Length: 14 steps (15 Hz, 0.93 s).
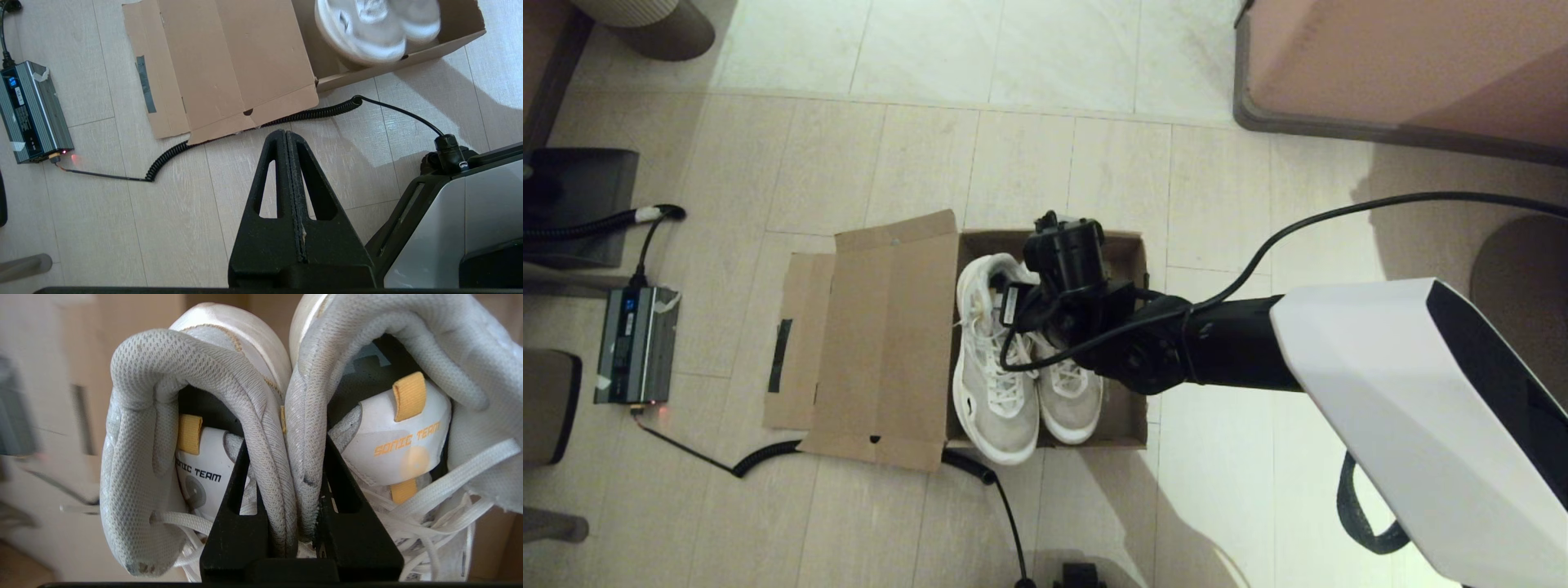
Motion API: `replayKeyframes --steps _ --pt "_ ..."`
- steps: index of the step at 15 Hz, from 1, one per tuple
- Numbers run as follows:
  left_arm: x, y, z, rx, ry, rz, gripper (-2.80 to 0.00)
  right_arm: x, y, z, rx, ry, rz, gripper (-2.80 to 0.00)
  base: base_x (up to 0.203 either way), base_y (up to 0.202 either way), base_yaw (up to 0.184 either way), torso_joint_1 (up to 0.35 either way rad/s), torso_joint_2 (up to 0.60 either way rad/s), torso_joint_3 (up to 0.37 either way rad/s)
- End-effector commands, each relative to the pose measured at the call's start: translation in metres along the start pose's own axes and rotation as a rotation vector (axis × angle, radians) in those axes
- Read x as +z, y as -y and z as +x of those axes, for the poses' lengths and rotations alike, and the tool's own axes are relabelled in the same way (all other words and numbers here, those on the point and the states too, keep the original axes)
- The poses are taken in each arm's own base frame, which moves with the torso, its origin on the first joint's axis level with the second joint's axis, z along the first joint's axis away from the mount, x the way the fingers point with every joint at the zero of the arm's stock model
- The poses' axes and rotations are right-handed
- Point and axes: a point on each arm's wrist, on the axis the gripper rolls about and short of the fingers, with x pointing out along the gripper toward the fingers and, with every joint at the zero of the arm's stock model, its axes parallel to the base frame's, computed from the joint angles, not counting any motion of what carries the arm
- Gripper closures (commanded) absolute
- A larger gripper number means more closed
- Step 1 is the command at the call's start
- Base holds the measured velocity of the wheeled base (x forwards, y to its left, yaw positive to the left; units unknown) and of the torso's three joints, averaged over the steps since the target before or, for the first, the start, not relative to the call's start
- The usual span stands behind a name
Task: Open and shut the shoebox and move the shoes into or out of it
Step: Put the shoes into the shoe box
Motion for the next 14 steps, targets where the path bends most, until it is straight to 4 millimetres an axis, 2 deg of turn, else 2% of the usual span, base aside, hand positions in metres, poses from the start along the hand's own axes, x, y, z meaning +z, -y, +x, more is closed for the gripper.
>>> replayKeyframes --steps 1,5,13,14 --pt "0.000 0.000 0.000 -0.002 -0.001 0.001 0.00 -0.020 0.004 0.014 -0.023 -0.023 -0.022 0.00 0.000 0.000 0.000 0.000 0.00 0.000" --pt "0.000 0.000 0.000 -0.002 -0.001 0.001 0.00 -0.028 0.022 0.034 -0.118 0.068 -0.083 0.00 0.000 0.000 0.000 0.000 0.00 0.000" --pt "0.000 0.000 0.000 -0.001 -0.001 0.001 0.00 -0.033 0.025 0.045 -0.135 0.176 -0.048 0.00 0.000 0.000 0.000 0.000 0.00 0.000" --pt "0.000 0.000 0.000 -0.002 0.000 0.001 0.00 -0.031 0.029 0.046 -0.139 0.179 -0.046 -2.80 0.000 0.000 0.000 0.000 0.00 0.000"
